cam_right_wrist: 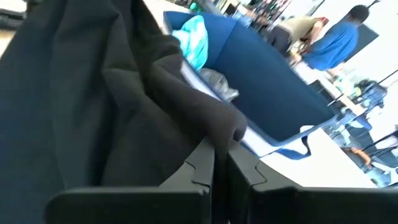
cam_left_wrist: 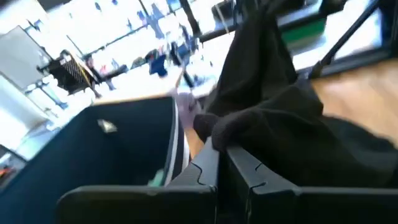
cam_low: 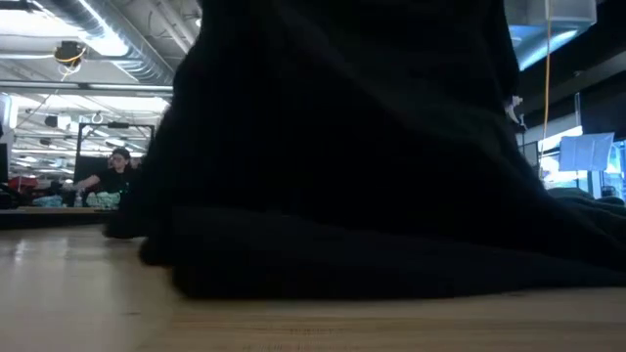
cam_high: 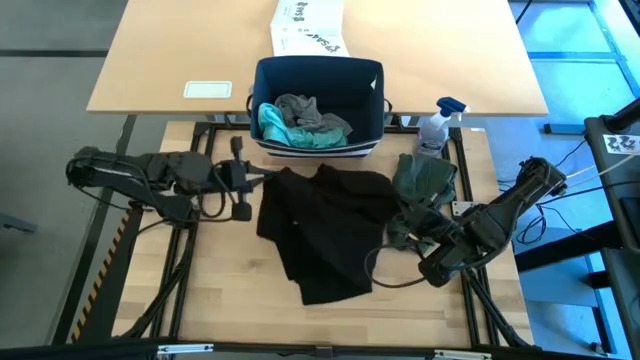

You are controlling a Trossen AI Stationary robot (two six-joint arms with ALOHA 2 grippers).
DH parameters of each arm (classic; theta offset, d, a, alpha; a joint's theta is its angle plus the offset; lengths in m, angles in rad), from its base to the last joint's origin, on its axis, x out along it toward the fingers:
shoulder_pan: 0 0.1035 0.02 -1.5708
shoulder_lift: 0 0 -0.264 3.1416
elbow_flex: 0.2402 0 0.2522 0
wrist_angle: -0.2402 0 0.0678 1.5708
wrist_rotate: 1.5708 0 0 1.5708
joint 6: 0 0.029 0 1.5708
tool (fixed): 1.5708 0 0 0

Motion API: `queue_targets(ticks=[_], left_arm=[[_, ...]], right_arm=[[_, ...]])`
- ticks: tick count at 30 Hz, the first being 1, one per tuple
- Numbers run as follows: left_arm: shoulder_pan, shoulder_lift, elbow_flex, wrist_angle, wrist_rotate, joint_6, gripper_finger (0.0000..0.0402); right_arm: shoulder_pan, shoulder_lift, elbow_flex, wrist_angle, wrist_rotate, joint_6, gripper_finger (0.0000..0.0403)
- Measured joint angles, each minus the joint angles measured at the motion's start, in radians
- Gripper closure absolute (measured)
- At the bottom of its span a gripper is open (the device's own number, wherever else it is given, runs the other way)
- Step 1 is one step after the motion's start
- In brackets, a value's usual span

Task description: Fold Laundry from Bin

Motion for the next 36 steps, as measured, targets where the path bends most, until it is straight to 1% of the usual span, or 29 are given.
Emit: queue_targets(ticks=[2,6,9,11,16,18,20,24,31,36], left_arm=[[0.0,0.01,-0.004,-0.037,-0.001,-0.016,0.0399],[0.0,0.031,-0.053,-0.046,-0.009,-0.023,0.0399],[0.0,0.041,-0.082,-0.061,-0.008,-0.047,0.0399],[0.0,0.044,-0.097,-0.078,0.014,-0.06,0.0399],[-0.001,0.041,-0.105,-0.192,0.11,-0.122,0.0399],[-0.006,0.029,-0.105,-0.243,0.114,-0.144,0.0399],[-0.012,0.016,-0.094,-0.278,0.088,-0.15,0.0399],[-0.016,-0.013,-0.009,-0.286,0.043,-0.129,0.0399],[-0.016,-0.025,0.21,-0.243,0.038,-0.041,0.0399],[-0.016,-0.026,0.354,-0.214,-0.019,0.033,0.0399]], right_arm=[[-0.001,0.0,-0.024,0.001,-0.025,0.024,0.0382],[-0.001,0.001,-0.077,0.0,-0.058,0.097,0.0382],[-0.001,0.001,-0.097,-0.002,-0.071,0.108,0.0382],[-0.001,0.001,-0.097,0.001,-0.069,0.108,0.0382],[0.0,-0.008,-0.053,-0.005,-0.051,0.072,0.0382],[0.0,-0.016,-0.014,-0.004,-0.046,0.041,0.0382],[0.001,-0.019,0.027,-0.005,-0.036,-0.011,0.0382],[0.001,-0.019,0.143,-0.005,0.019,-0.139,0.0382],[0.001,-0.021,0.37,-0.003,0.16,-0.341,0.0382],[0.001,-0.027,0.486,-0.003,0.244,-0.479,0.0382]])
